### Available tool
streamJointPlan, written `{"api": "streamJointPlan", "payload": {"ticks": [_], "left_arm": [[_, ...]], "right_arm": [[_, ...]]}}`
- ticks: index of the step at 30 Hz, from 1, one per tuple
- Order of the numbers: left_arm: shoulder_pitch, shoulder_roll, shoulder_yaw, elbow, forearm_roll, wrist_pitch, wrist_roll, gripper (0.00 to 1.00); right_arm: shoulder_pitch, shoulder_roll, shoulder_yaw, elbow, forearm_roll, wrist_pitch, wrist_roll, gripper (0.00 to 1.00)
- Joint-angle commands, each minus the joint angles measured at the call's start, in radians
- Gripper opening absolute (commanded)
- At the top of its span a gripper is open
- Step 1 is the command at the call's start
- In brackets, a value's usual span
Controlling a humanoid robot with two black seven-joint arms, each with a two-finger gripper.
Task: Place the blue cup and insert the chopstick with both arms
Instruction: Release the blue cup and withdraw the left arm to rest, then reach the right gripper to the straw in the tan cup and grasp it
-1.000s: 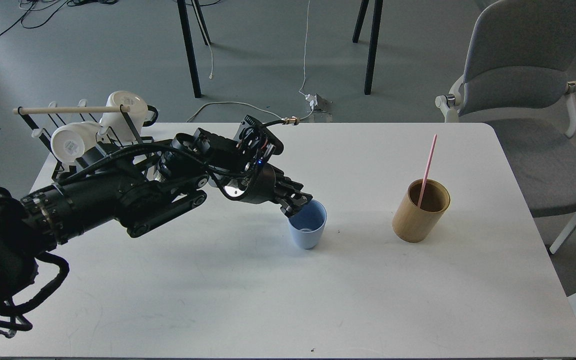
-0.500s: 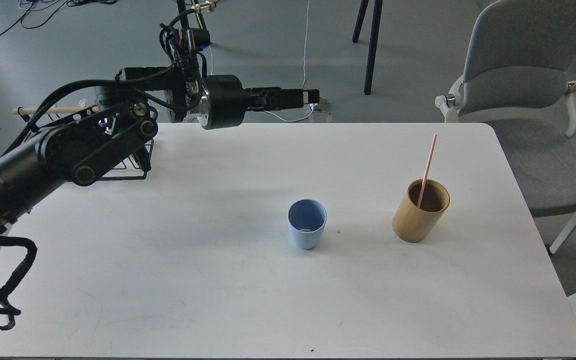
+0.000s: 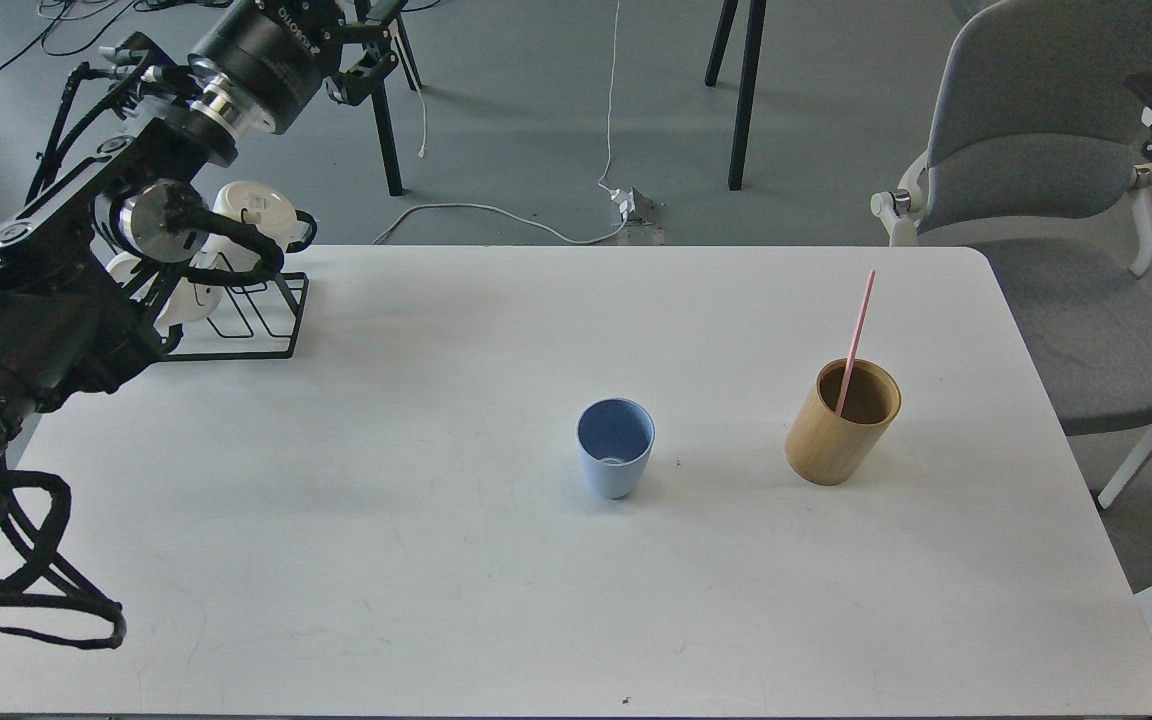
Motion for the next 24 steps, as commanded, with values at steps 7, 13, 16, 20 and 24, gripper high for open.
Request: {"api": "streamJointPlan", "payload": {"ticks": [7,13,16,20,24], "left_arm": [[0.051,0.013,-0.001,0.046,-0.206,-0.001,0.003,0.99],[0.055,0.003,-0.001,0.069,-0.244,-0.001,0.051,0.98],[0.054,0.003,-0.001,0.099,-0.244,-0.001,0.051,0.98],[0.054,0.004,0.000,0.097,-0.244,-0.001,0.049,0.98],[0.055,0.007,0.000,0.099,-0.243,-0.001,0.049,0.98]], "right_arm": [[-0.009,-0.014,-0.205,0.246,-0.811,-0.355,-0.015,0.99],[-0.003,0.036,-0.332,0.207,-0.991,-0.373,-0.037,0.98],[0.005,0.111,-0.386,0.162,-1.084,-0.373,-0.037,0.94],[0.009,0.200,-0.436,0.075,-1.163,-0.372,-0.040,0.80],[0.026,0.280,-0.492,-0.007,-1.180,-0.372,-0.040,0.71]]}}
